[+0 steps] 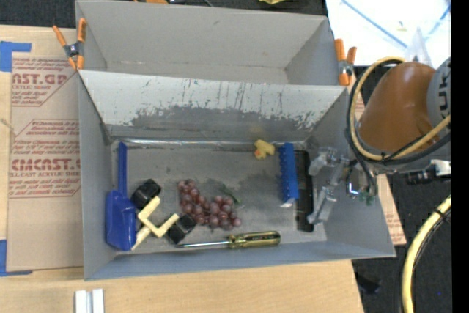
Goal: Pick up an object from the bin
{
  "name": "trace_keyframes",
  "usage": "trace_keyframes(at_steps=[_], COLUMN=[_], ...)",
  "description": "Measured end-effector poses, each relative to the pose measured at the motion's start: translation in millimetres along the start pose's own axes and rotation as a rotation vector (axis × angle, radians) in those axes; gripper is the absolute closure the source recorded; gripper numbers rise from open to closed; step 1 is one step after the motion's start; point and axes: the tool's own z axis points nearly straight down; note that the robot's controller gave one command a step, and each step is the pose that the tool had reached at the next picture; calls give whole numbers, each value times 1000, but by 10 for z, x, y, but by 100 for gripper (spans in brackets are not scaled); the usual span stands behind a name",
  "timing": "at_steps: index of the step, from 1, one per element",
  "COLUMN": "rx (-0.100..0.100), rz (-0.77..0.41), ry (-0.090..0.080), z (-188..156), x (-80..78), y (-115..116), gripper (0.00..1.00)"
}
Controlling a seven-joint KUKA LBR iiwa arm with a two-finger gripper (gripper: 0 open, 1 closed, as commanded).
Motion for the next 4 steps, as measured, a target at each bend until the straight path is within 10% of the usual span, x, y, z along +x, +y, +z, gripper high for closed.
trace_keyframes(at_steps=[1,2,3,4], rx=[1,1,-9,3], rz=[-187,-181,-277,-77], ry=[-10,7,-24,4], z=[-413,258,426,814], x=[33,272,32,169], y=[904,752,1628,1418], gripper=[0,0,0,0])
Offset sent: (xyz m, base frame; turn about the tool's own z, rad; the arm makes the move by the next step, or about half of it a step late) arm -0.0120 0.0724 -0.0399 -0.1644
